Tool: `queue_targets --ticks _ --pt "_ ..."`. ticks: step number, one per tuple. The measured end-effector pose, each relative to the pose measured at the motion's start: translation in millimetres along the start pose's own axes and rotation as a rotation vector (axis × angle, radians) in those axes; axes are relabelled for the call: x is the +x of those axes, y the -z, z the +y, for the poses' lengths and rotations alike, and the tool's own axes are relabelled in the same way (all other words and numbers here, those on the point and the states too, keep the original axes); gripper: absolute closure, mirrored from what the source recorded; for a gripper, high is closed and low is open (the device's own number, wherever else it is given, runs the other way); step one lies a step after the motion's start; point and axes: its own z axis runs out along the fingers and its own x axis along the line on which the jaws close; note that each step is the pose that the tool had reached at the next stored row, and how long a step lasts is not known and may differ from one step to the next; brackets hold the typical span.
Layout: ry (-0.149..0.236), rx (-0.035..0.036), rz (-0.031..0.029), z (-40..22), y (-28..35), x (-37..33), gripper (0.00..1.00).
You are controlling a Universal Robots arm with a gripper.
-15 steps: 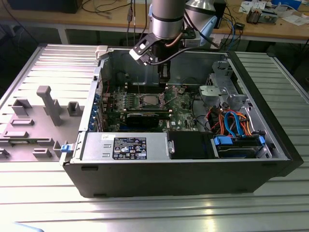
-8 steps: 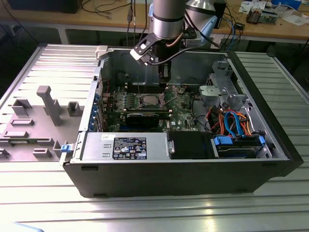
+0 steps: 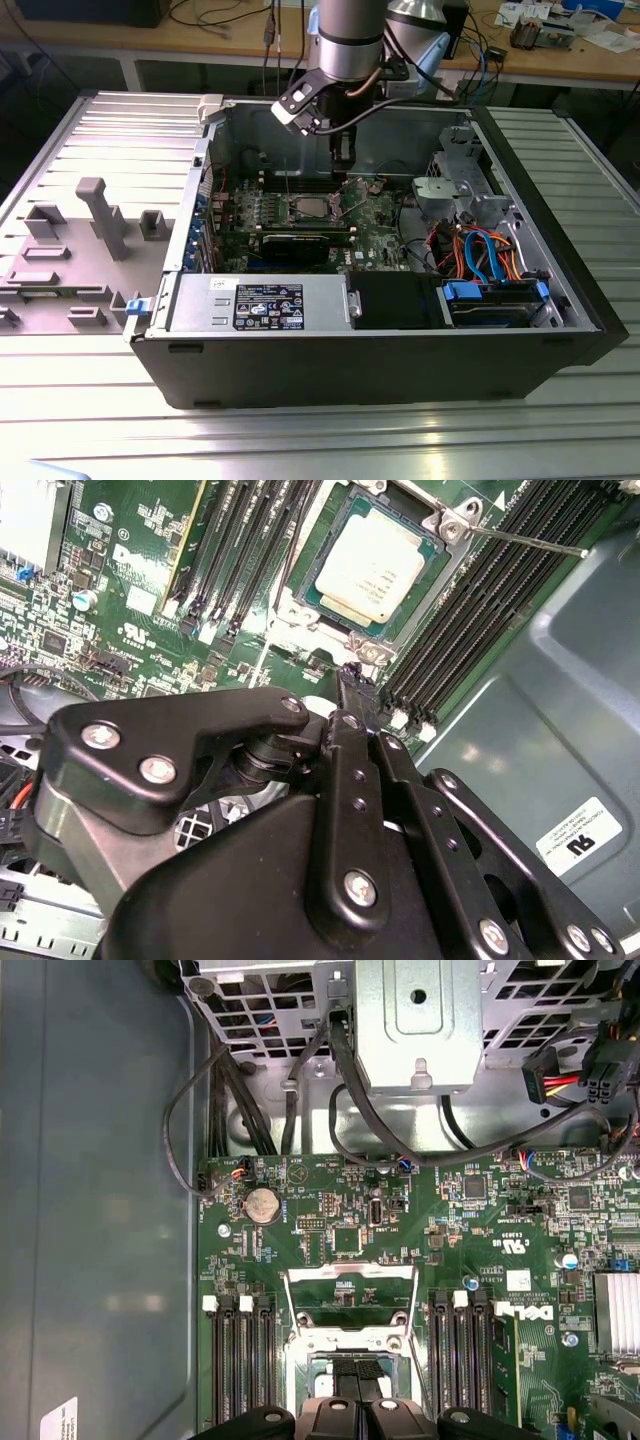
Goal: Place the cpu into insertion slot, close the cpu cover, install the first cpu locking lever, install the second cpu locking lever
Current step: 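Close the cpu cover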
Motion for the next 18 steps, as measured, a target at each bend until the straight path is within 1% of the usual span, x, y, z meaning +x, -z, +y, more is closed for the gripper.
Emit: queue_targets --ticks 18 --pt "0.0 0.0 0.0 4.8 -0.2 0.1 0.89"
